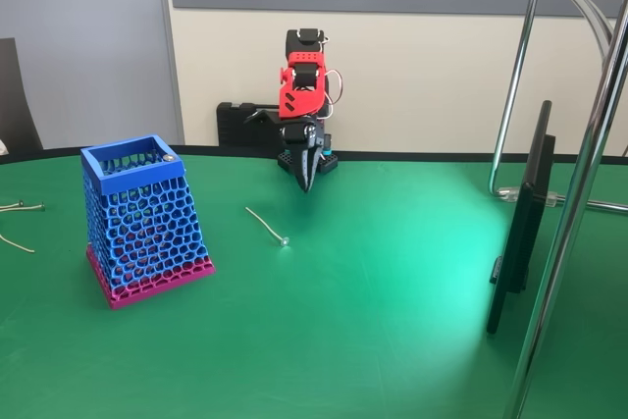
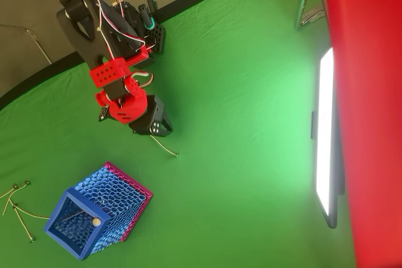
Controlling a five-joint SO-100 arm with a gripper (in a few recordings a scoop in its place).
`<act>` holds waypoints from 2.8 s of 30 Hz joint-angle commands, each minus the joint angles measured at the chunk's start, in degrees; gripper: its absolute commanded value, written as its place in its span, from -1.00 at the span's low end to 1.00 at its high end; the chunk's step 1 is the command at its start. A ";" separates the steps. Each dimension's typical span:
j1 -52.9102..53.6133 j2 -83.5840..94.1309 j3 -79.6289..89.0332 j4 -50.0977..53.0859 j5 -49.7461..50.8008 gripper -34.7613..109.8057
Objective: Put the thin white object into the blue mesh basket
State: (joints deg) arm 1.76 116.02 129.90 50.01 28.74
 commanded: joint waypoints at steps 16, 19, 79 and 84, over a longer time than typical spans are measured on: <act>6.15 -23.55 -19.42 7.82 16.88 -0.32; 6.68 -26.10 -21.88 8.79 17.84 -0.32; 5.71 -55.63 -50.80 17.67 8.61 -0.37; 6.15 -56.78 -52.21 18.98 8.26 -0.38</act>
State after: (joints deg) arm 7.47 58.97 79.89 68.12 37.53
